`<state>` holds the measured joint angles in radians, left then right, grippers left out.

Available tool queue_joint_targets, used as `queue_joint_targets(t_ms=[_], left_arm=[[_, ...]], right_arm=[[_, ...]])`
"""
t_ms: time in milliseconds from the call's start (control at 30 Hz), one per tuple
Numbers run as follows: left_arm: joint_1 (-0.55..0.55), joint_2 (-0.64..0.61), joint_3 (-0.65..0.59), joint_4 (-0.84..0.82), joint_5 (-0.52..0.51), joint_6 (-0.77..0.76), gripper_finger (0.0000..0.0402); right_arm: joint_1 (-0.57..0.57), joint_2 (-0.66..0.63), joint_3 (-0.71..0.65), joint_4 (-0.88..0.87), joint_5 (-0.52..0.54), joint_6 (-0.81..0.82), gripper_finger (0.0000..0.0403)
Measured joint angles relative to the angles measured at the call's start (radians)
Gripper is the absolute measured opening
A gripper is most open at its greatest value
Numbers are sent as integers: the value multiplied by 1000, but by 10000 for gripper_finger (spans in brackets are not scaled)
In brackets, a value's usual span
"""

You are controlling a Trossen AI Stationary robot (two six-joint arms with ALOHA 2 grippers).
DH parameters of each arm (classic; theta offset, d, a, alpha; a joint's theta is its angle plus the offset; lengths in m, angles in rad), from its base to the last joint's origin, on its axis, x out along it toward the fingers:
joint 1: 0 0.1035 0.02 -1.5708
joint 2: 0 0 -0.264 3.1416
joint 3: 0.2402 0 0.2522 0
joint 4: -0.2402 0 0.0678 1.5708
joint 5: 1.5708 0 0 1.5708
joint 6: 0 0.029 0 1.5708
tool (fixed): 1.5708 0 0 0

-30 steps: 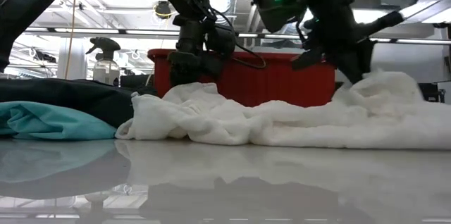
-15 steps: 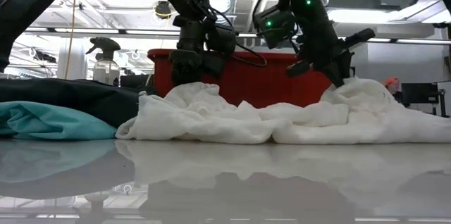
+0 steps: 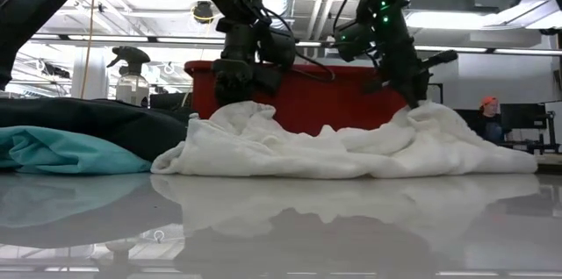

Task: Fold laundry
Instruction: Fold the white dress

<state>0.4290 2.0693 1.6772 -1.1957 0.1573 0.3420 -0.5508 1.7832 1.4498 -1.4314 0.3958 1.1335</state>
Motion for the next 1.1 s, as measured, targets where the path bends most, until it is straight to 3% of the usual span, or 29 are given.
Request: queue_joint_targets(t_ms=[167, 367, 567, 700, 800, 900, 1100], left_arm=[[-20, 0, 0, -3, 38, 5, 2], [-47, 0, 0, -27, 40, 6, 2], [-85, 0, 0, -23, 42, 5, 2], [-115, 0, 0, -24, 41, 3, 2], [-128, -1, 0, -65, 10, 4, 2], [-134, -9, 0, -123, -83, -8, 2], [-137, -85, -1, -198, -250, -75, 1]], right_arm=[[-51, 2, 0, 113, 3, -50, 85], [-85, -31, 0, 83, 28, -121, 123], [-49, -118, 0, 62, 101, -123, 152], [-23, -197, 0, 55, 56, -178, 171], [65, -265, 0, 87, -53, -369, 175], [216, -301, -25, 139, -95, -512, 172], [495, -300, -193, 330, -80, -502, 166]])
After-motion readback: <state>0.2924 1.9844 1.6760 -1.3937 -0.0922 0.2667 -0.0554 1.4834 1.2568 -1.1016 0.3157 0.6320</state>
